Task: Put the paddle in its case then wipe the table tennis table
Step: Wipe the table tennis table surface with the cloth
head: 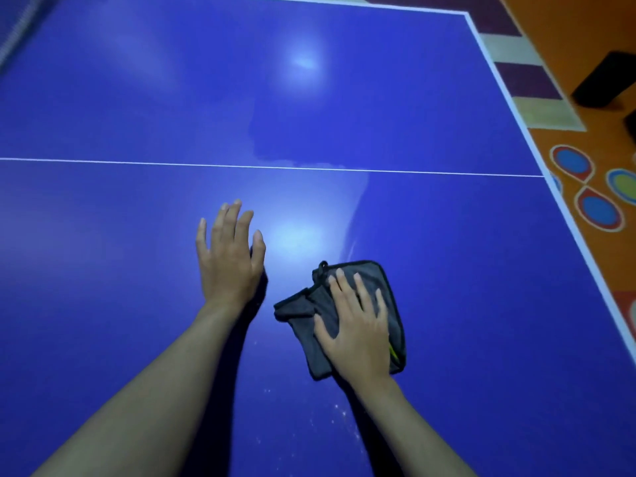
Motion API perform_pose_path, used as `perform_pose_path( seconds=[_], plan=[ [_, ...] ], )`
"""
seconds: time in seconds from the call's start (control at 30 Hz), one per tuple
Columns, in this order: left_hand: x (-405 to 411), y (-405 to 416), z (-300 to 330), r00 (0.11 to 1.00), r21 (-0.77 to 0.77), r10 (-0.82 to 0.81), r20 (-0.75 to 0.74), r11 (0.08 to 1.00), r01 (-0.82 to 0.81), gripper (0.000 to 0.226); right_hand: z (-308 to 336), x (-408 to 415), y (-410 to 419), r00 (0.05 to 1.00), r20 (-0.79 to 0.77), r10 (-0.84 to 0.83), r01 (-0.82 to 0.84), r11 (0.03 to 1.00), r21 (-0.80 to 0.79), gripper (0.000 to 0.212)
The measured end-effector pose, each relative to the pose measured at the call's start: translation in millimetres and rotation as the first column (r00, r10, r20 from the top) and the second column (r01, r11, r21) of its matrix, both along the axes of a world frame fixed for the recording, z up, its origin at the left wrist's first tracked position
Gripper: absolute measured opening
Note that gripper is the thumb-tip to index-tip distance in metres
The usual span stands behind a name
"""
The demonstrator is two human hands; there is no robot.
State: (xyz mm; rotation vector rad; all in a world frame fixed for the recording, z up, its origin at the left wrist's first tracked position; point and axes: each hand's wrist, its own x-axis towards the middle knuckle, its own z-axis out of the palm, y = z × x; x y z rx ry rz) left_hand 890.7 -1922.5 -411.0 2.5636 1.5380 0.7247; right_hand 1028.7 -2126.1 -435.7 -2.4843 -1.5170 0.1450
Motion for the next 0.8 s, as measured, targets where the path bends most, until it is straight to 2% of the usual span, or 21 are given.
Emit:
perform_pose_path(
  seconds=[0.17, 0.3, 0.53, 0.8],
  plan=[
    [-44.9, -35.0, -7.7, 0.991, -0.048, -0.017, -0.130, 0.999, 0.011, 0.044, -1.6, -49.0, -45.5, 1.000, 0.000, -0.013, 0.013, 0.999, -0.031, 0.074],
    [-61.9, -46.3, -14.0, 0.984, -0.121, -0.007, -0.178, 0.993, -0.015, 0.044, -0.4, -37.6, -31.0, 1.000, 0.010, 0.012, -0.012, 0.999, -0.041, 0.075],
    [-65.3, -45.6, -19.4, 0.989, -0.192, 0.002, -0.146, 0.981, -0.030, 0.050, -1.5, 31.1, 77.9, 0.999, 0.036, -0.007, 0.007, 1.000, 0.008, 0.072],
    [-65.7, -39.2, -26.7, 0.981, -0.202, -0.017, -0.193, 0.979, -0.023, 0.053, 4.7, 118.3, 199.8, 0.999, 0.032, -0.022, 0.022, 1.000, 0.016, 0.072]
  ],
)
